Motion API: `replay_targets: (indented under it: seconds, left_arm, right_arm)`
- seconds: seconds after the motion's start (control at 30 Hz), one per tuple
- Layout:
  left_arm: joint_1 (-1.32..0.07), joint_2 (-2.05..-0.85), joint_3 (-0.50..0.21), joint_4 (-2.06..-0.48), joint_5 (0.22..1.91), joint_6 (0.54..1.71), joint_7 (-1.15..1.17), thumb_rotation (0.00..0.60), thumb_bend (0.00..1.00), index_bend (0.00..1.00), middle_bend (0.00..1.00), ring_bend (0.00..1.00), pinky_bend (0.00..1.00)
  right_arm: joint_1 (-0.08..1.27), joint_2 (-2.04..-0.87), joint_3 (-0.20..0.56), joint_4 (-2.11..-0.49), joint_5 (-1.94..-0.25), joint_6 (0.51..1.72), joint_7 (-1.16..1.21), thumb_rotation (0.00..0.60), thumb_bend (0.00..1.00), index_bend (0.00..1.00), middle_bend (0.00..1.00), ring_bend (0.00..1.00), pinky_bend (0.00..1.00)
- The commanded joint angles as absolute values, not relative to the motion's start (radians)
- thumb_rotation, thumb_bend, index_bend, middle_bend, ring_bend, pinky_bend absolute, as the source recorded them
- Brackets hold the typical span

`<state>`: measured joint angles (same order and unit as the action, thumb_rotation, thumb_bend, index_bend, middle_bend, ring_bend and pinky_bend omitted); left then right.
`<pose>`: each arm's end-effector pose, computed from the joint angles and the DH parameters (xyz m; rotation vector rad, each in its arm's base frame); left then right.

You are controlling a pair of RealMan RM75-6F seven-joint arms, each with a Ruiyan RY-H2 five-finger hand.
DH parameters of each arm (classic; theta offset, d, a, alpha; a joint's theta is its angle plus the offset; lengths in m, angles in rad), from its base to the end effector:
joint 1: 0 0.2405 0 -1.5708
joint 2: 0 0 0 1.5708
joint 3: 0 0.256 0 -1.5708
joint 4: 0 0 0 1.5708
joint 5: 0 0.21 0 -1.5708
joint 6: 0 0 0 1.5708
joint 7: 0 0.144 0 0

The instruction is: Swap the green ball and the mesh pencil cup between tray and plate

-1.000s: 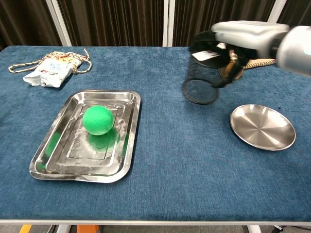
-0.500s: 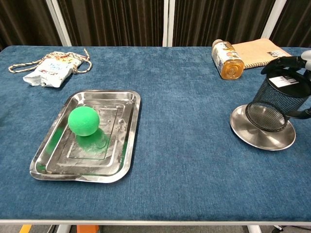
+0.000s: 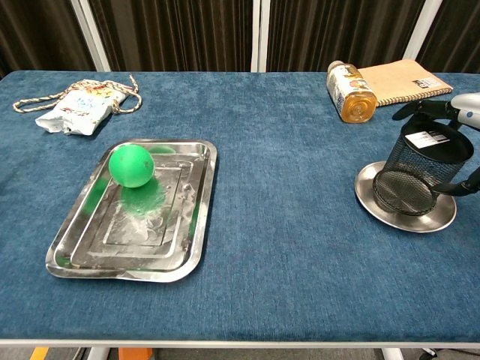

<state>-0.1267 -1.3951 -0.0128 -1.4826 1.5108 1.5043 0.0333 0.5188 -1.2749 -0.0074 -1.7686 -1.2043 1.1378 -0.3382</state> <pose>-0.2963 0.1851 0.0774 -1.3978 -0.9780 -1.0145 -0.2169 -0.2620 0.0498 1.8002 -1.0086 0.7922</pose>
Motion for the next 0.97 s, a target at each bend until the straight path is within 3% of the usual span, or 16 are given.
replay_targets:
  seconds: [0.03,0.27,0.47,0.7,0.97]
  left_arm:
    - [-0.126,-1.394,-0.014,-1.483,1.510,1.504,0.033,0.600,0.09,0.17,0.18,0.12,0.34]
    - [-0.122,-1.385,-0.021,-1.496,1.521,1.517,0.044,0.600,0.09,0.17,0.18,0.12,0.33]
    - [-0.110,-1.360,-0.012,-1.527,1.541,1.537,0.084,0.600,0.09,0.17,0.17,0.12,0.30]
    - [-0.064,-1.354,0.025,-1.520,1.548,1.565,0.147,0.600,0.10,0.16,0.14,0.07,0.24]
    - [-0.051,-1.357,0.024,-1.532,1.510,1.538,0.221,0.600,0.10,0.11,0.06,0.02,0.17]
  right_arm:
    - [0.519,-1.269,-0.003,-1.777,-1.202,1.125,-0.336,0.600,0.11,0.01,0.12,0.01,0.16]
    - [0.478,-1.239,0.001,-1.798,-1.253,1.170,-0.281,0.600,0.06,0.00,0.01,0.00,0.05]
    - [0.363,-1.201,-0.032,-1.792,-1.388,1.355,-0.224,0.600,0.06,0.00,0.00,0.00,0.00]
    - [0.141,-1.300,-0.104,-1.546,-1.501,1.635,-0.136,0.600,0.12,0.00,0.00,0.00,0.00]
    - [0.056,-1.367,-0.097,-1.397,-1.513,1.687,-0.080,0.600,0.13,0.00,0.00,0.00,0.00]
